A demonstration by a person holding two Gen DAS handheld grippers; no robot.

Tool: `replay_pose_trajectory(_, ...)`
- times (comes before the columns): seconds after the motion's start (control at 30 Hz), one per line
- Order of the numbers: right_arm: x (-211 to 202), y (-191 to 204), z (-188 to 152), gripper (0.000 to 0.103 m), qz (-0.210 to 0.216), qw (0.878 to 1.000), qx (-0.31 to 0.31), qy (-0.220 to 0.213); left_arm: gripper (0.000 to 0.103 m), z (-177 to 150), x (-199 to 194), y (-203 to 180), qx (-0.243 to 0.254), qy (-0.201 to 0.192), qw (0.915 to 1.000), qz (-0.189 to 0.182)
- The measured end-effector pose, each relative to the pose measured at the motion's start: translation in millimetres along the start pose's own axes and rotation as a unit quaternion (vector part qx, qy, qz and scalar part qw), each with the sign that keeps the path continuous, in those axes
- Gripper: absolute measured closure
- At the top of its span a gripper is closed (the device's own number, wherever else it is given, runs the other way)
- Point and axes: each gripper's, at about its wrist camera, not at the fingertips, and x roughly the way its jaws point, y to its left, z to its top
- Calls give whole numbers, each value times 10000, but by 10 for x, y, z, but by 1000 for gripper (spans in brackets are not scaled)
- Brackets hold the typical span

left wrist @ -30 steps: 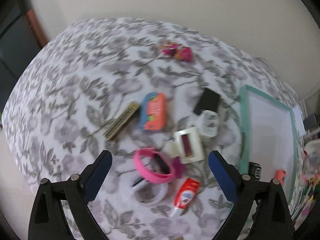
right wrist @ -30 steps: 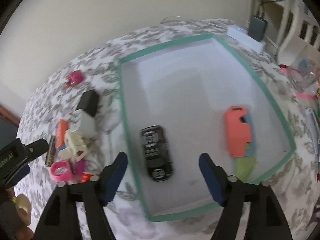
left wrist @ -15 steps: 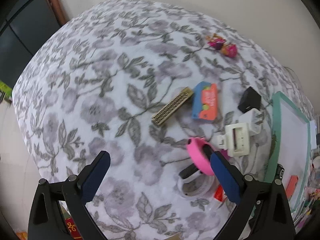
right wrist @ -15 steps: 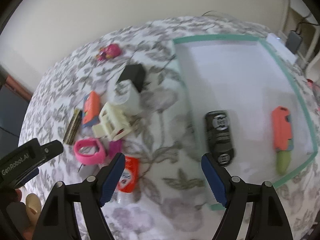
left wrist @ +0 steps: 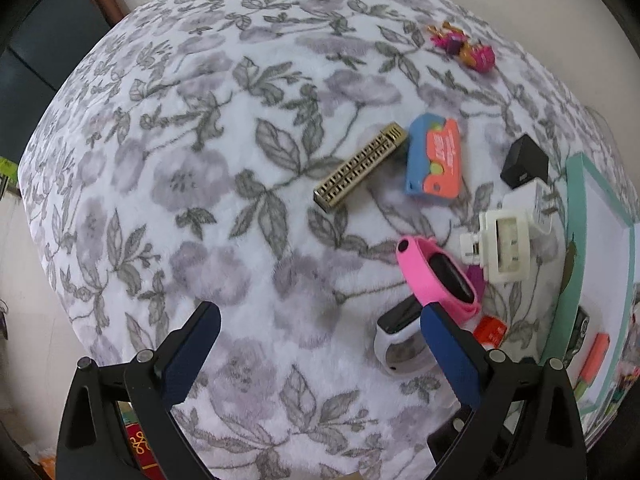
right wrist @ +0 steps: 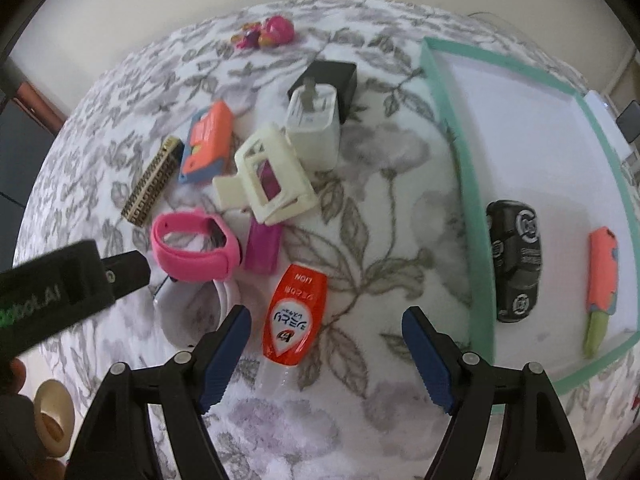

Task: Organize rigid objects
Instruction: 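Grasp the red LION bottle with the right gripper, then grasp the white smartwatch with the left gripper while the right gripper lifts the red bottle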

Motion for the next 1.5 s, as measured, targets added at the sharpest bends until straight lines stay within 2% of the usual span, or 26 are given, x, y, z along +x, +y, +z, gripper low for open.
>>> replay_pose_trajectory(0.1,22,9,-4,34,23,10000,-46,61,3,-24,54,-41,88,131,9999,24)
replay_pose_trajectory(0.17,23,2,-2,45,60,9999,-40,96,3,-44,105,-51,71,252,9997,20)
replay_pose_trajectory(0.37,16,-6,-35,62,73,9999,-73,85,3,-85,179,-103,196,339,9992,72)
replay_pose_trajectory(0.43,-4,-19,-32,73,84,9999,-88,77,3,-138,219,-160,285,389,9988,80)
replay_pose_trajectory(0.53,-29,-71,-34,73,70,9999,-83,83,7,-157,296,-224,365,427,9984,105)
replay_pose_trajectory(0.73,-52,-176,-37,73,129,9999,18,109,39,-214,423,-372,589,503,9968,196)
replay_pose_trajectory(0.93,-21,-232,-51,74,82,9998,-46,173,46,-262,420,-535,831,302,9958,250)
replay_pose_trajectory(1.0,-16,-237,-67,75,48,9998,-91,170,52,-280,419,-580,851,272,9958,201)
replay_pose_trajectory(1.07,-22,-246,-67,75,38,9998,-103,168,67,-300,409,-625,899,266,9955,103)
replay_pose_trajectory(1.1,-28,-249,-69,75,39,9998,-104,169,70,-316,405,-671,962,257,9950,65)
replay_pose_trajectory(1.17,-32,-253,-67,75,63,9998,-103,173,86,-341,402,-740,1022,270,9944,34)
replay_pose_trajectory(1.23,-33,-242,-53,76,99,9998,-67,176,92,-357,399,-788,1001,308,9945,-27)
replay_pose_trajectory(1.5,-117,-307,57,76,295,9994,201,7,93,-328,279,-749,788,232,9957,-423)
